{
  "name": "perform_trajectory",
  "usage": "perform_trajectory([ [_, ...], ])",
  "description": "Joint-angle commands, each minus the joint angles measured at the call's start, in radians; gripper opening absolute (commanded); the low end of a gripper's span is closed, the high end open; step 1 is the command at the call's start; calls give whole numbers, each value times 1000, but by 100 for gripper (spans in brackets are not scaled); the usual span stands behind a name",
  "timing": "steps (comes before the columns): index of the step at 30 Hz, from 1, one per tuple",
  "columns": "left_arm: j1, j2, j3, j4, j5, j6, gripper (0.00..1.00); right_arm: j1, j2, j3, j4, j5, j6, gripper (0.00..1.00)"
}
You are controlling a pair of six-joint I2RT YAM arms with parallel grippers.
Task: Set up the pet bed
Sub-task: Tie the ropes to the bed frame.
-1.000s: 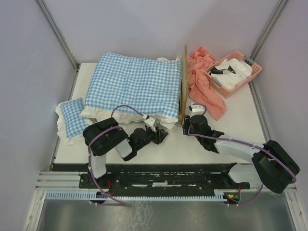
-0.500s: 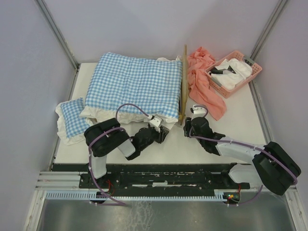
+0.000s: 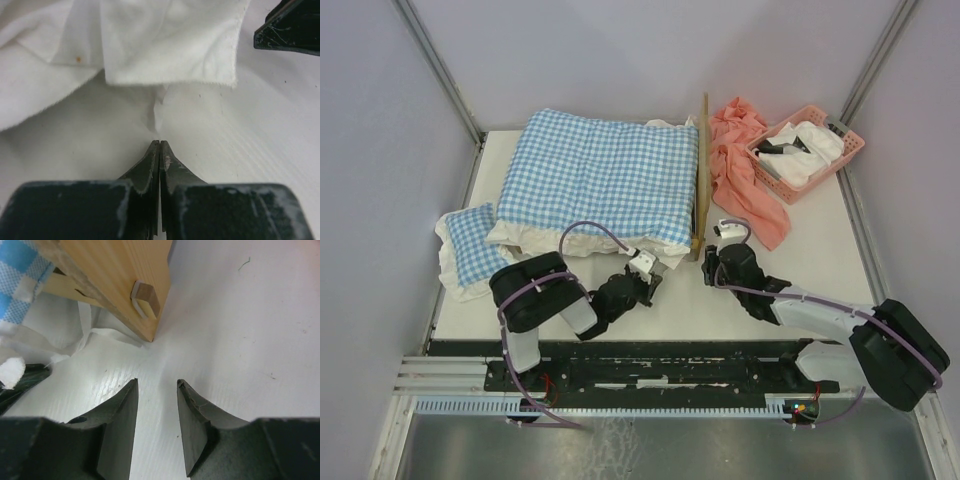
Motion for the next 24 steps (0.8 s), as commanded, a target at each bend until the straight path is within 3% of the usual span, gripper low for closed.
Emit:
perform_trajectory([
  [1,-15,-97,-77,-1,-21,-52,3,-6,40,62,-6,-55,-66,45],
  [7,-17,-153,-127,1,-31,-85,3,-5,73,59,37,-75,-48,44],
  [13,-17,-171,-81,-83,-29,-37,24,-5,85,64,26,-68,-49,44],
  [24,-17,-173,34,-164,-34,108,46,-6,36,32,32,-40,-56,45],
])
